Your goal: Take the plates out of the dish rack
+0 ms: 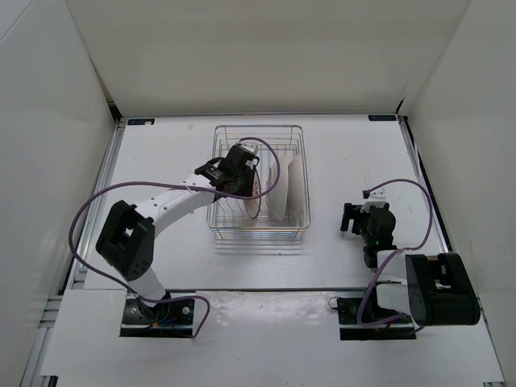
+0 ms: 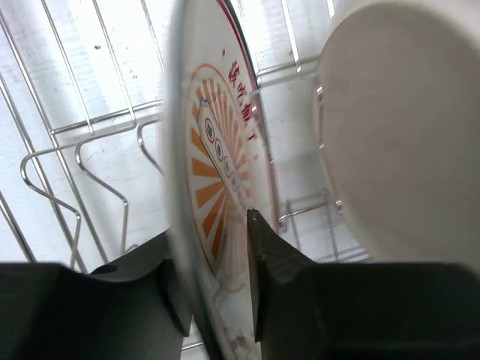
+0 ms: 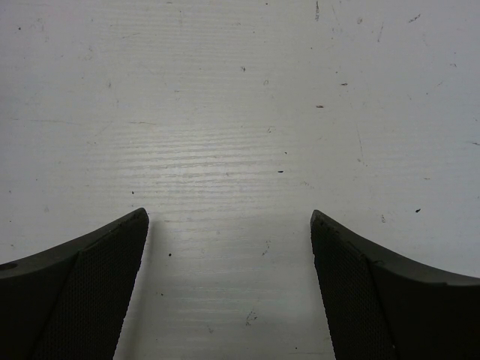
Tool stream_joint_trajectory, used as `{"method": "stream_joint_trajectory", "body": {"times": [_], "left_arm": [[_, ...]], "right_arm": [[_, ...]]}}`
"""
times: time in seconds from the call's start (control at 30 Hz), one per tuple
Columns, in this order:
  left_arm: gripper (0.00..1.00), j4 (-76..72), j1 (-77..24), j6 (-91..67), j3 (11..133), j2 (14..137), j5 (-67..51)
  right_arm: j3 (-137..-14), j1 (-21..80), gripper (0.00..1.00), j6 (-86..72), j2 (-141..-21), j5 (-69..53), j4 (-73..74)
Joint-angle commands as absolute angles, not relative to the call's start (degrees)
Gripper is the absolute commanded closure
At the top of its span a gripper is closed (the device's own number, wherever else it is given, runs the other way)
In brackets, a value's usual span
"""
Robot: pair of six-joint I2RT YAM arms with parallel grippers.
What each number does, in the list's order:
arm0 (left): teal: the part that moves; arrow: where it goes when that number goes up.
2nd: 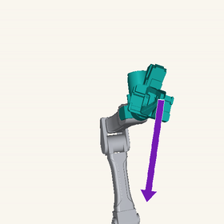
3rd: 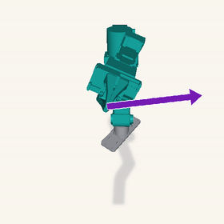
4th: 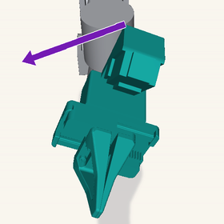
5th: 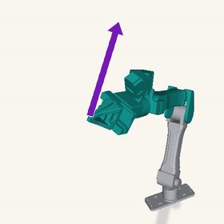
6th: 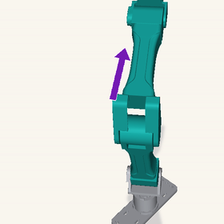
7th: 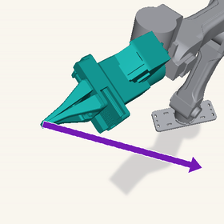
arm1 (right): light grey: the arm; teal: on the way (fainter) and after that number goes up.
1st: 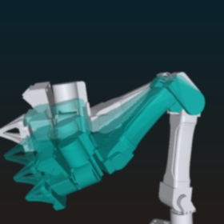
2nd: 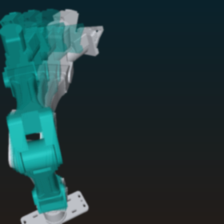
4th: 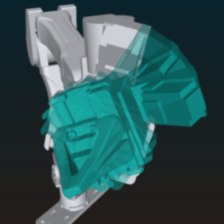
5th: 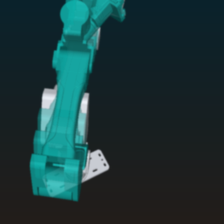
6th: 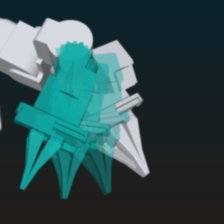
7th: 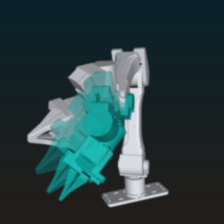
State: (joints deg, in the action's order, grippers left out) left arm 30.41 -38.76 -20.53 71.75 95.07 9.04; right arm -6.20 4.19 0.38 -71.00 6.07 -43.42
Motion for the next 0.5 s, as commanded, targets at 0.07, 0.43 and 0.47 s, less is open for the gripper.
{"method": "stream_joint_trajectory", "body": {"times": [0.07,0.43,0.47], "left_arm": [[0.66,27.2,-40.1,-18.6,74.4,89.1,10.1],[0.72,26.3,-44.0,-19.3,78.3,83.1,16.5],[0.73,26.5,-44.6,-18.7,78.8,82.5,19.7]], "right_arm": [[-6.0,4.2,0.1,0.6,-71.1,6.9,-45.4],[-6.1,4.2,0.1,0.7,-71.1,6.9,-45.4],[-6.0,4.1,0.1,0.7,-71.0,6.8,-45.4]]}}
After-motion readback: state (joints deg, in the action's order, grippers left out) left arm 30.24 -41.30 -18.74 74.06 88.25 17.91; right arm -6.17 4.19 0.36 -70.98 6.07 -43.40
